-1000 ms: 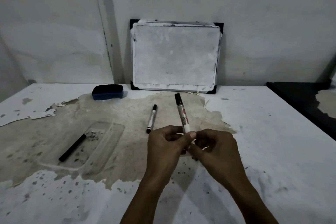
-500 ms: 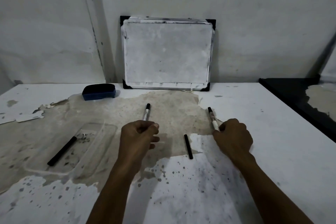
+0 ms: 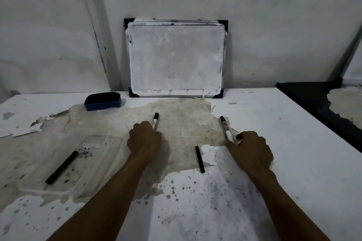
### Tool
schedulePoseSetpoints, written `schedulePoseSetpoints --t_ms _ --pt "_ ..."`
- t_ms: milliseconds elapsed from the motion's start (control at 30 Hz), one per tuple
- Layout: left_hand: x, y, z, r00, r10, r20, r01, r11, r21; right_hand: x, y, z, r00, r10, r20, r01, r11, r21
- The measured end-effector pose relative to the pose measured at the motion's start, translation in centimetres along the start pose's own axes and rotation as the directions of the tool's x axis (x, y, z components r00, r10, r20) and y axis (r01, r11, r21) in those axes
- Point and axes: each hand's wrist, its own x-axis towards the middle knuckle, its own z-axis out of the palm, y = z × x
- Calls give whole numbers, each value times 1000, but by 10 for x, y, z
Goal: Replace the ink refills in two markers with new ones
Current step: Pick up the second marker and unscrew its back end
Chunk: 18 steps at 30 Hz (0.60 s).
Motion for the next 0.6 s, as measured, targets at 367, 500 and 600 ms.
schedulePoseSetpoints --t_ms 367,500,600 --pt "-23 16 -33 876 57 478 441 305 -844 -41 -43 -14 951 -252 179 120 834 538" --pt "-43 11 -39 878 239 416 379 185 -907 -49 -68 -8 746 -215 630 -253 784 566" --pt "-53 5 -40 866 312 392 360 155 -920 -52 -75 -2 560 -245 791 -453 709 540"
